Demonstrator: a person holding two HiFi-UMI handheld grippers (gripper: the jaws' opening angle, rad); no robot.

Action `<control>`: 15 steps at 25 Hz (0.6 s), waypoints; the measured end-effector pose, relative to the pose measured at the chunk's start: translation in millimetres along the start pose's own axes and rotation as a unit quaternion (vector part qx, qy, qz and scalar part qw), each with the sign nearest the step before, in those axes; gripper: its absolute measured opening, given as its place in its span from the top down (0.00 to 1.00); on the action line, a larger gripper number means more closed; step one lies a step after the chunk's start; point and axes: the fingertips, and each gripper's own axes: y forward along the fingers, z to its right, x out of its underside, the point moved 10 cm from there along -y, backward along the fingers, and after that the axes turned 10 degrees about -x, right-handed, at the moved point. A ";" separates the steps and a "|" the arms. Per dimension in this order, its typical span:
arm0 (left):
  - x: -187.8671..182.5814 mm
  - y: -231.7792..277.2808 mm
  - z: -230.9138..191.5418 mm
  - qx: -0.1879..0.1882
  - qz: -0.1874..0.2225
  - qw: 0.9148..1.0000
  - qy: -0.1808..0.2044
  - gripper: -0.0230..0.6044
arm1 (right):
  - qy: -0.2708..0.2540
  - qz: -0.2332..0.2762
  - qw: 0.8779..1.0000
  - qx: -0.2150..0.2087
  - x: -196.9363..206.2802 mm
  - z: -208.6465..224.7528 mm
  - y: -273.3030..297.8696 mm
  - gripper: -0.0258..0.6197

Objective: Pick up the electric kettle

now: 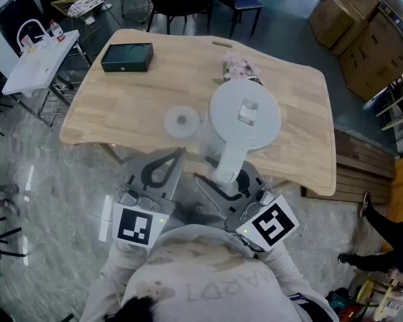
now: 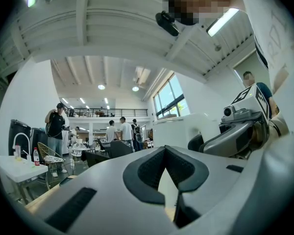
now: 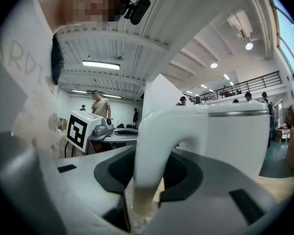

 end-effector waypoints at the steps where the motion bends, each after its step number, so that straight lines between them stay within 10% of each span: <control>1: -0.1 0.7 1.5 0.000 0.000 1.000 0.001 0.96 | 0.001 0.003 1.000 -0.001 0.5 1.0 -1.3 0.75; 15: 3.3 10.1 -3.1 -0.001 -0.004 1.000 0.009 0.96 | 0.005 0.025 1.000 -0.002 6.0 12.0 6.2 0.75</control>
